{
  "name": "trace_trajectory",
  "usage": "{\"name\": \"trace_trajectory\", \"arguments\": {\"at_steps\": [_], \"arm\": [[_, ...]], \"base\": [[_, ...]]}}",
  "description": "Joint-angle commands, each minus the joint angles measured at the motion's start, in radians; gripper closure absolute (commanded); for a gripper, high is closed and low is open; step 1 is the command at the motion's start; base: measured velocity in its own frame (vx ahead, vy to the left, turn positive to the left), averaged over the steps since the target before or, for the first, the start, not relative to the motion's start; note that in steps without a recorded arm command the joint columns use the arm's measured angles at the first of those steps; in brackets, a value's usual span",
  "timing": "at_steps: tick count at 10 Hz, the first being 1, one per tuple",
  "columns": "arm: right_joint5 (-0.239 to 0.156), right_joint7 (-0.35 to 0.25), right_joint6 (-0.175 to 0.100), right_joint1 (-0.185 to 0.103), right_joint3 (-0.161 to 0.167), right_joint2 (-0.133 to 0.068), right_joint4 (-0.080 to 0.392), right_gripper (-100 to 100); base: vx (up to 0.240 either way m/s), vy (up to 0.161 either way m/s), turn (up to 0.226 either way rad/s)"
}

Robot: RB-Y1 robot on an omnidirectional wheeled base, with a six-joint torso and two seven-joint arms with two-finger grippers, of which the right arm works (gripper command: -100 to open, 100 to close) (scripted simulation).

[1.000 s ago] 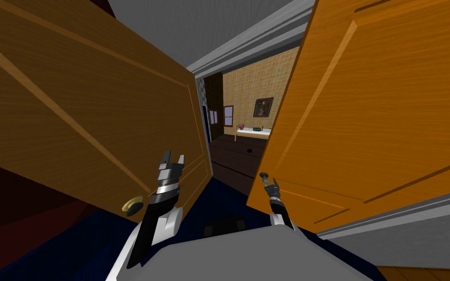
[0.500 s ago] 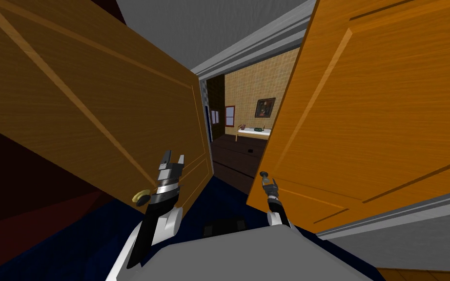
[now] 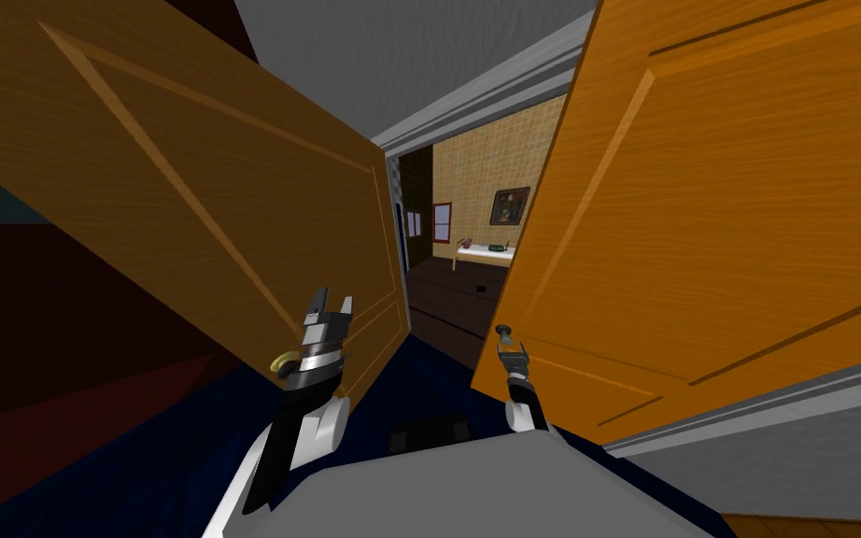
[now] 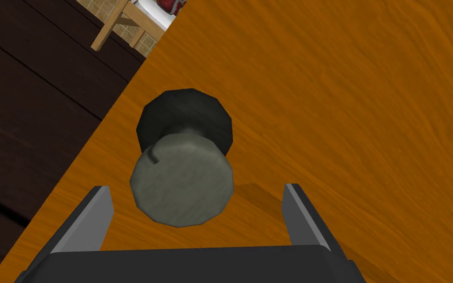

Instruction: Pull the door open

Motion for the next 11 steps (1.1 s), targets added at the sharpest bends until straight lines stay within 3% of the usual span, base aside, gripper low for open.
{"name": "trace_trajectory", "arguments": {"at_steps": [1,2,11], "arm": [[-0.021,-0.050,0.000,-0.003,0.007,0.008,-0.003,-100],[-0.021,-0.054,0.000,-0.003,0.007,0.008,-0.003,-100],[-0.136,-0.299,0.015,-0.015,0.045,0.059,-0.041,-100]], "base": [[-0.056,-0.019,0.037],[-0.049,-0.017,0.024],[-0.070,-0.008,0.042]]}}
